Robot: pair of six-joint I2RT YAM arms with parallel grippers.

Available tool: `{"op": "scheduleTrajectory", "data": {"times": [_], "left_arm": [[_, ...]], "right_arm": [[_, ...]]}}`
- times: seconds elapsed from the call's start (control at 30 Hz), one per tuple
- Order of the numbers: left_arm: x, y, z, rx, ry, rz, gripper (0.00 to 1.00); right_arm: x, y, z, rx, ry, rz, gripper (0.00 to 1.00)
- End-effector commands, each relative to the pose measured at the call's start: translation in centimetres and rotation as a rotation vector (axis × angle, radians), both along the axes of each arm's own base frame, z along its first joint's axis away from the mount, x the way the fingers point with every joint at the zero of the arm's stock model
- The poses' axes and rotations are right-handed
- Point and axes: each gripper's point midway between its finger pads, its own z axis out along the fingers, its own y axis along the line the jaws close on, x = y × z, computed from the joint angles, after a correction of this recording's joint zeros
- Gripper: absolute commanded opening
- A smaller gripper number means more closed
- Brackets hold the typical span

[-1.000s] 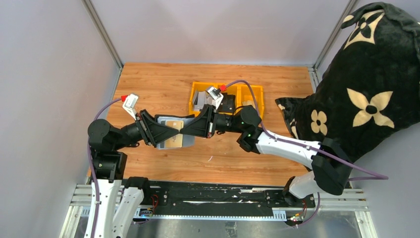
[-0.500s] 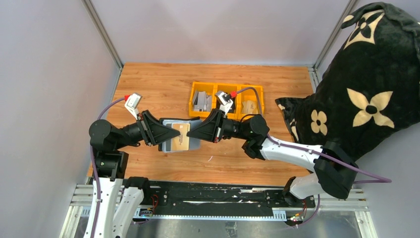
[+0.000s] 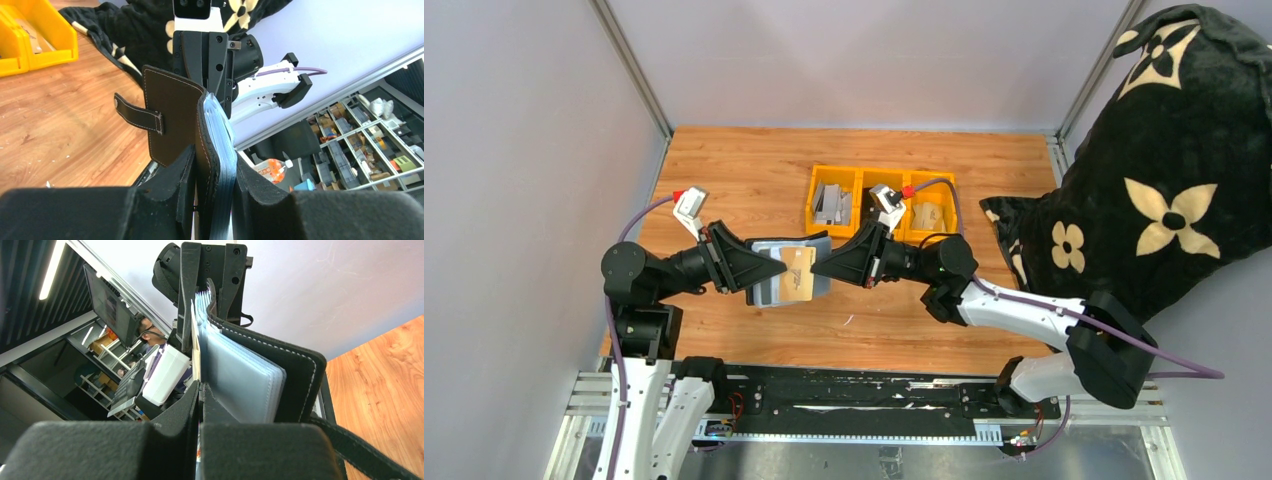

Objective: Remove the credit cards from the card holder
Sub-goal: Remove the credit card from the card holder.

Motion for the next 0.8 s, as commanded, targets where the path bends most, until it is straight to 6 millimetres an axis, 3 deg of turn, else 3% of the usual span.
{"op": "scheduleTrajectory", "data": {"times": [0.0,0.17,0.27,0.37,0.43,0.57,0.67,0.77], "left_arm": [[-0.9,0.0,1.8,-0.010,-0.077,-0.013,0.29],[-0.8,0.0,1.8,-0.009,-0.077,-0.009,0.29],[-0.6,0.0,1.8,-0.010,-0.073,-0.003,0.24],[0.1,0.2,1.5,0.001,-0.066,0.034,0.07],[0.6,0.4,1.0,0.028,-0.061,0.070,0.03],[0.8,0.6,1.0,0.052,-0.077,0.098,0.00],[0.8,0.6,0.9,0.060,-0.083,0.104,0.00],[0.8,0.7,0.7,0.075,-0.084,0.108,0.00]], "right_arm": [[0.8,-0.8,-0.3,0.007,-0.004,-0.044,0.00],[0.1,-0.5,0.2,0.017,-0.021,-0.011,0.00],[-0.2,-0.4,0.5,0.019,-0.026,0.001,0.01],[-0.6,-0.2,1.0,0.032,-0.032,0.018,0.23],[-0.8,0.2,1.1,0.032,-0.032,0.027,0.31],[-1.1,1.1,1.2,0.030,-0.034,0.049,0.37],[-1.0,1.5,1.4,0.033,-0.032,0.058,0.38],[-0.9,1.6,1.6,0.033,-0.034,0.063,0.27]]}}
